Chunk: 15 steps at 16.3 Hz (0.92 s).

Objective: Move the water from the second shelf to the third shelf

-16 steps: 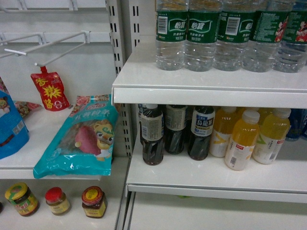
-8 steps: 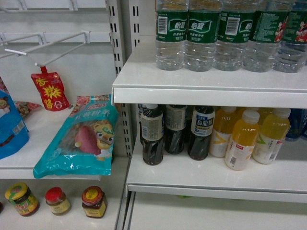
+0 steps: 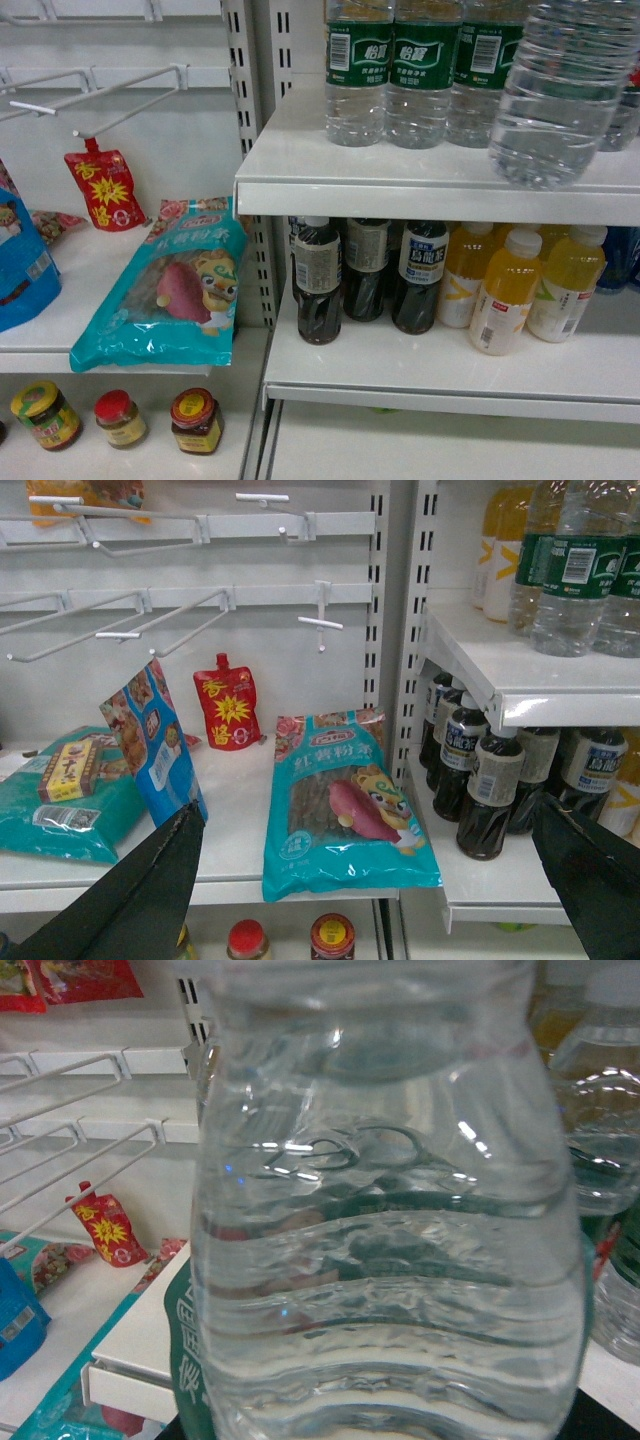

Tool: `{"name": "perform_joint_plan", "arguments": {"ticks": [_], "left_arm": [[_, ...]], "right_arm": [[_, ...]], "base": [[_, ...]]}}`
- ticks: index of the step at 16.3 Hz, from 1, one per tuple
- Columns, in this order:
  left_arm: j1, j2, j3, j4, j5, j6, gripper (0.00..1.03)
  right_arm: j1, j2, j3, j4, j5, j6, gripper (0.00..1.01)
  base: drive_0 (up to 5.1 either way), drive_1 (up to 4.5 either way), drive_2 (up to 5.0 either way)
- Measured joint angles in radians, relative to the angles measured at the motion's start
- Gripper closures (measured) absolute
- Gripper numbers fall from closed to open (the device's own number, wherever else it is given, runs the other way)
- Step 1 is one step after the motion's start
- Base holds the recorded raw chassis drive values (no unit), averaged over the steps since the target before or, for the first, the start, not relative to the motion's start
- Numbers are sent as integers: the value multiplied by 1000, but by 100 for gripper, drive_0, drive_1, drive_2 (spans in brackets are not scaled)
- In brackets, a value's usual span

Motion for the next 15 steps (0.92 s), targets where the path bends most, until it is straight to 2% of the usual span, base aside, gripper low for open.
{"name": "perform_joint_plan", "arguments": {"ticks": [4, 6, 10, 13, 15], "left_arm": [[0, 0, 0, 0, 0, 0, 5], [0, 0, 0, 0, 0, 0, 5], [0, 0, 0, 0, 0, 0, 5], [0, 0, 0, 0, 0, 0, 5], [0, 0, 0, 0, 0, 0, 5]], "right_arm": [[5, 166, 132, 12, 50, -34, 59], [-8, 221, 179, -16, 75, -31, 59], [-24, 280, 251, -67, 106, 23, 59], [-33, 309, 289, -85, 117, 45, 59], [-34, 328, 306, -83, 125, 44, 59]], "base": [[-495, 250, 250], [-495, 250, 250], [-495, 250, 250], [-495, 250, 250], [-495, 250, 250]]}}
